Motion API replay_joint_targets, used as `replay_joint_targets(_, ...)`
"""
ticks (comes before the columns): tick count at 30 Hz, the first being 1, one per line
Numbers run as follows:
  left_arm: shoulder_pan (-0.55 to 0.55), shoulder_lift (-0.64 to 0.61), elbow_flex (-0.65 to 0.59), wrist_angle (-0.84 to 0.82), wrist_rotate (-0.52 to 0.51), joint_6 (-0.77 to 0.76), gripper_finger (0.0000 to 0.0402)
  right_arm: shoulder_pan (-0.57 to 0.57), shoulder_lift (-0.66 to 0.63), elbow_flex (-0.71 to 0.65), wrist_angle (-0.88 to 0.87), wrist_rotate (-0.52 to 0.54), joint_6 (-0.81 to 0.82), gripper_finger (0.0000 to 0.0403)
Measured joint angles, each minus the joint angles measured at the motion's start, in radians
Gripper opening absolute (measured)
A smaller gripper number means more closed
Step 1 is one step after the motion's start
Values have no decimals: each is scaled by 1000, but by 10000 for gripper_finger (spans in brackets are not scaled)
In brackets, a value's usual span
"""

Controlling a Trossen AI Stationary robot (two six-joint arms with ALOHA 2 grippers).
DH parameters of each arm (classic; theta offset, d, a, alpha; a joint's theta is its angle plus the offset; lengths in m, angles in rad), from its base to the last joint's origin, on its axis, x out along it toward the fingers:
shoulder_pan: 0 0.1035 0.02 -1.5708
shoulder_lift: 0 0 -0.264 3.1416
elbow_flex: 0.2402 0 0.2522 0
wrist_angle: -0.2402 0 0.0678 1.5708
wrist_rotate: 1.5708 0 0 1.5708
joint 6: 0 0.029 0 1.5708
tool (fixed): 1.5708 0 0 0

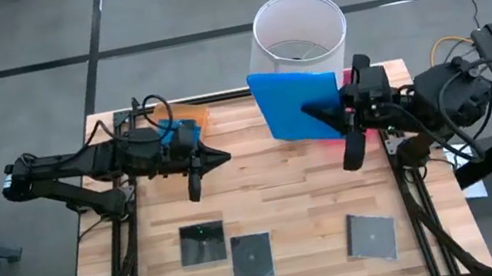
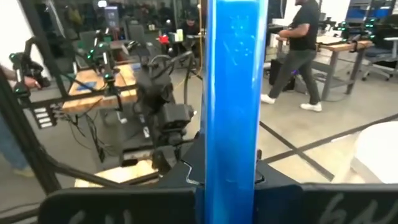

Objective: Pick & place jewel cases by type
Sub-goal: Put the blue cd case into the orange bin

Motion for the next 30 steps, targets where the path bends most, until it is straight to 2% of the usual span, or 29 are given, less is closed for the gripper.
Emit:
replay_joint_targets(4, 0, 0, 0, 83, 0, 5, 0, 0, -3, 0, -6, -61, -17, 11)
replay_joint_targets(12, 1, 0, 0, 352, 0, 90, 0, 0, -8, 0, 111, -325, -230, 11)
replay_joint_targets(19, 1, 0, 0, 551, 24, 115, 3, 0, -19, 0, 153, -335, -275, 11)
replay_joint_targets(24, 0, 0, 2, 631, 102, 110, 44, 0, -19, 0, 153, -335, -278, 11)
replay_joint_targets(30, 1, 0, 24, 631, 109, 111, 123, 0, -19, 0, 150, -334, -283, 11)
